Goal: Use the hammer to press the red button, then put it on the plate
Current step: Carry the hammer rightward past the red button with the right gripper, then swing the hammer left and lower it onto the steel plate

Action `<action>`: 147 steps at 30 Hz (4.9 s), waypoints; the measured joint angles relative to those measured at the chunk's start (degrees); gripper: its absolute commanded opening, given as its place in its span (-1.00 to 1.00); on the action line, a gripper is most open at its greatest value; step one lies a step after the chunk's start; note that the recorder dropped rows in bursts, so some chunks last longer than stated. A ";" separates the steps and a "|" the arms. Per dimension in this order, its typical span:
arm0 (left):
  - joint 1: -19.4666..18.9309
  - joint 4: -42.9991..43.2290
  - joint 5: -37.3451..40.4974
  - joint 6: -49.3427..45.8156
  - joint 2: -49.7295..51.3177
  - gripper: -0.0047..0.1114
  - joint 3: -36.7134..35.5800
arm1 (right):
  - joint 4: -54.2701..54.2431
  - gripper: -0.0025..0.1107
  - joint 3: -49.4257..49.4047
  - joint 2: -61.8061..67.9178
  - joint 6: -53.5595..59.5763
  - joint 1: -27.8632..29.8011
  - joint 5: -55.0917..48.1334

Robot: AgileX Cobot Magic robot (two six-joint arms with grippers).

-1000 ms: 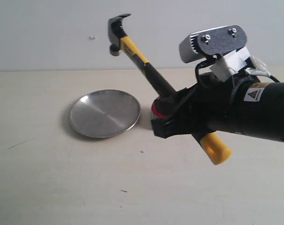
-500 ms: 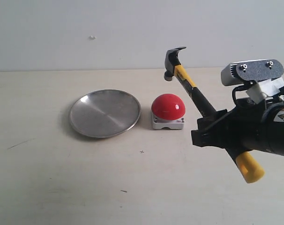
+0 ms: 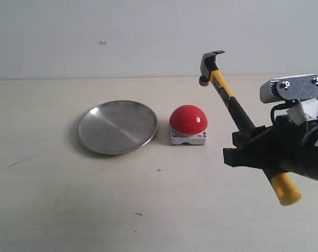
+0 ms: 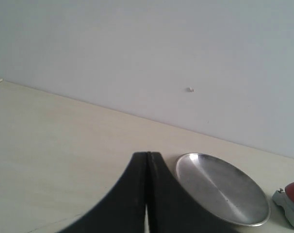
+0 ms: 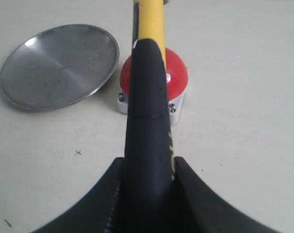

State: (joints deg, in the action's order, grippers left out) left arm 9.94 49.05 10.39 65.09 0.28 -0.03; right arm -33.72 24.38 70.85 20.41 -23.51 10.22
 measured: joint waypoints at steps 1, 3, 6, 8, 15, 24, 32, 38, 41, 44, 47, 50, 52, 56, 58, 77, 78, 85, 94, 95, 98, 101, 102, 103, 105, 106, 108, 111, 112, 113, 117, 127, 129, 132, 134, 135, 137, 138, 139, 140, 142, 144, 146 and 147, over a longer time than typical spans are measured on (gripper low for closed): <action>0.00 0.00 0.00 0.00 0.00 -0.92 0.00 | 0.00 -0.96 1.00 0.00 0.00 0.00 -0.36; 0.00 0.00 0.00 0.00 0.00 -0.92 0.00 | 0.00 -0.96 3.97 0.00 0.00 0.00 -1.83; 0.00 0.00 0.00 0.00 0.00 -0.92 0.00 | 0.00 -0.96 5.82 0.00 0.00 0.00 -2.41; 0.00 0.00 0.00 0.00 0.00 -0.92 0.00 | 0.00 -0.96 5.82 0.10 0.00 0.00 -2.28; 0.00 0.00 0.00 0.00 0.00 -0.92 0.00 | 0.00 -0.96 5.82 5.15 0.00 0.00 -0.70; 0.00 0.00 0.00 0.00 0.00 -0.92 0.00 | 0.85 -0.96 6.19 21.10 -0.61 0.00 1.56; 0.00 0.00 0.00 -0.11 0.00 -0.92 0.00 | 0.39 -0.96 6.28 14.42 -0.84 0.00 0.81; 0.00 0.00 0.00 -0.11 0.00 -0.92 0.00 | 0.39 -0.96 6.18 2.40 -0.84 0.00 1.43; 0.00 0.00 0.00 -0.11 0.00 -0.92 0.00 | 0.39 -0.96 6.18 -2.87 -1.08 0.00 1.20; 0.00 0.00 0.00 -0.11 0.00 -0.92 0.00 | 1.65 -0.96 6.47 -7.32 -4.58 0.00 -1.86; 0.00 0.00 0.00 -0.11 0.00 -0.92 0.00 | 3.64 -0.96 6.69 -9.49 -8.61 0.00 -6.16; 0.00 0.00 0.00 -0.11 0.00 -0.92 0.00 | 4.64 -0.96 6.69 -10.02 -10.51 0.00 -10.69; 0.00 0.00 0.00 -0.11 0.00 -0.92 0.00 | 4.85 -0.96 6.69 -10.02 -11.00 0.00 -12.71; 0.00 0.00 0.00 -0.11 0.00 -0.92 0.00 | 5.17 -0.96 6.69 -10.02 -13.26 0.00 -13.59; 0.00 0.00 0.00 -0.11 0.00 -0.92 0.00 | 5.03 -0.96 6.69 -10.02 -15.52 0.00 -13.37; 0.00 0.00 0.00 -0.11 0.00 -0.92 0.00 | 14.94 -0.96 14.52 -2.85 -46.30 -10.96 -1.34; 0.00 0.00 0.00 -0.11 0.00 -0.92 0.00 | 17.49 -0.96 14.52 -1.44 -48.96 -10.96 -1.34; 0.00 0.00 0.00 -0.11 0.00 -0.92 0.00 | 46.39 -0.96 16.31 11.89 -79.62 -9.79 6.22; 0.00 0.00 0.00 -0.11 0.00 -0.92 0.00 | 76.16 -0.96 28.82 26.56 -115.05 -2.92 21.62; 0.00 0.00 0.00 -0.11 0.00 -0.92 0.00 | 76.72 -0.96 29.75 28.40 -116.53 -2.62 23.62; 0.00 0.00 0.00 -0.11 0.00 -0.92 0.00 | 77.04 -0.96 32.42 33.74 -118.80 -2.40 27.56; 0.00 0.00 0.00 -0.11 0.00 -0.92 0.00 | 74.63 -0.96 34.15 37.96 -119.47 -2.40 28.95; 0.00 0.00 0.00 -0.11 0.00 -0.92 0.00 | 72.88 -0.96 34.56 39.50 -119.55 -2.40 29.13; 0.00 0.00 0.00 -0.11 0.00 -0.92 0.00 | 71.34 -0.96 34.91 40.70 -119.60 -2.40 29.13; 0.00 0.00 0.00 -0.11 0.00 -0.92 0.00 | 67.49 -0.96 35.65 43.59 -119.60 -2.40 29.13; 0.00 0.00 0.00 -0.11 0.00 -0.92 0.00 | 66.15 -0.96 36.11 44.97 -119.68 -2.40 29.13; 0.00 0.00 0.00 -0.11 0.00 -0.92 0.00 | 63.80 -0.96 37.10 47.65 -119.82 -2.17 29.02; 0.00 0.00 0.00 -0.11 0.00 -0.92 0.00 | 62.83 -0.96 39.36 51.23 -120.37 -2.05 29.13; 0.00 0.00 0.00 -0.11 0.00 -0.92 0.00 | 62.74 -0.96 40.29 52.42 -120.99 -2.05 29.53; 0.00 0.00 0.00 -0.11 0.00 -0.92 0.00 | 62.74 -0.96 41.26 53.60 -121.84 -2.05 30.14; 0.00 0.00 0.00 -0.11 0.00 -0.92 0.00 | 62.61 -0.96 44.18 57.52 -126.95 -2.05 33.04; 0.00 0.00 0.00 -0.11 0.00 -0.92 0.00 | 61.27 -0.96 46.50 62.76 -133.02 -2.05 37.17; 0.00 0.00 0.00 -0.11 0.00 -0.92 0.00 | 60.91 -0.96 46.71 62.90 -133.16 -2.05 37.25; 0.00 0.00 0.00 -0.11 0.00 -0.92 0.00 | 60.67 -0.96 46.71 62.90 -133.69 -2.05 37.50; 0.00 0.00 0.00 -0.11 0.00 -0.92 0.00 | 60.77 -0.96 46.71 62.90 -133.91 -2.05 37.50; 0.00 0.00 0.00 -0.11 0.00 -0.92 0.00 | 60.88 -0.96 46.71 62.90 -133.91 -2.05 37.60; 0.00 0.00 0.00 -0.11 0.00 -0.92 0.00 | 61.33 -0.96 46.71 62.90 -134.03 -2.05 37.60; 0.00 0.00 0.00 -0.11 0.00 -0.92 0.00 | 61.59 -0.95 46.71 62.90 -134.27 -2.05 37.60; 0.00 0.00 0.00 -0.11 0.00 -0.92 0.00 | 61.83 -0.93 46.71 62.90 -134.59 -2.05 37.71; 0.00 0.00 0.00 -0.11 0.00 -0.92 0.00 | 62.12 -0.90 46.71 62.90 -135.06 -2.05 37.82; 0.00 0.00 0.00 -0.11 0.00 -0.92 0.00 | 62.75 -0.78 46.71 62.90 -136.11 -2.05 38.08; 0.00 0.00 0.00 -0.11 0.00 -0.92 0.00 | 63.39 -0.66 46.71 62.90 -137.16 -2.05 38.44; 0.00 0.00 0.00 -0.11 0.00 -0.92 0.00 | 63.91 -0.55 46.71 62.90 -137.70 -2.05 38.67; 0.00 0.00 0.00 -0.11 0.00 -0.92 0.00 | 64.28 -0.50 46.71 62.90 -137.88 -2.05 38.64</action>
State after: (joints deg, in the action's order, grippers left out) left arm 9.94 49.05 10.39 64.99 0.28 -0.03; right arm 30.55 71.09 133.74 -117.48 -25.56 48.86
